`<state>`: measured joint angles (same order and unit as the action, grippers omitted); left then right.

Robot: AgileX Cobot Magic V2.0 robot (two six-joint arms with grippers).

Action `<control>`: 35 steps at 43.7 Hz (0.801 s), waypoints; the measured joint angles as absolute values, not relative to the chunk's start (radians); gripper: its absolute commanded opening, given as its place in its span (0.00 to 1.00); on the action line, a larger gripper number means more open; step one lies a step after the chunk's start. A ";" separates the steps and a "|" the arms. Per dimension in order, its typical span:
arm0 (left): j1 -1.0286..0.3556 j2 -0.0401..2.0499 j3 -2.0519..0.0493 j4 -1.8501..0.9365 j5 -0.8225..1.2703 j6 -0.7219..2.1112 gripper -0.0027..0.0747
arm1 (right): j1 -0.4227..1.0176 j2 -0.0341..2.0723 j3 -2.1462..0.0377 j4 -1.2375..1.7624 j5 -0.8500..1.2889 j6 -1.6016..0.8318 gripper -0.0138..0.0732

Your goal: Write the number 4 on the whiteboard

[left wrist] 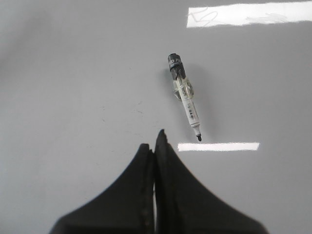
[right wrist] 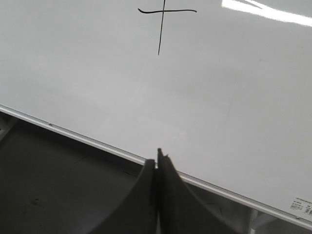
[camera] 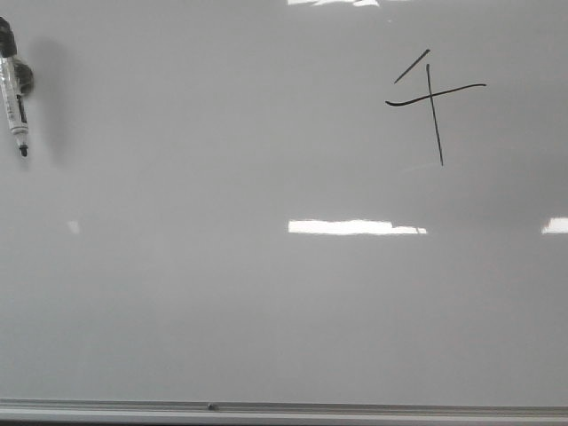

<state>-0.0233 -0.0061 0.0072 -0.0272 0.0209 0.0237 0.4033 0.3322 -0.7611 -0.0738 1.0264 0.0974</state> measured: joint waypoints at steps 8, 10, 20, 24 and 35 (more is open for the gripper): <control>-0.063 -0.006 0.007 -0.039 0.023 0.036 0.01 | 0.403 0.332 -0.761 -0.074 1.026 0.097 0.08; -0.064 -0.006 0.007 -0.039 0.023 0.038 0.01 | 0.403 0.332 -0.761 -0.074 1.026 0.097 0.08; -0.065 -0.006 0.007 -0.041 0.000 0.038 0.01 | 0.403 0.332 -0.761 -0.074 1.026 0.097 0.08; -0.065 -0.006 0.007 -0.041 0.000 0.038 0.01 | 0.403 0.332 -0.761 -0.074 1.026 0.097 0.08; -0.065 -0.006 0.007 -0.041 0.000 0.038 0.01 | 0.403 0.332 -0.761 -0.074 1.026 0.097 0.08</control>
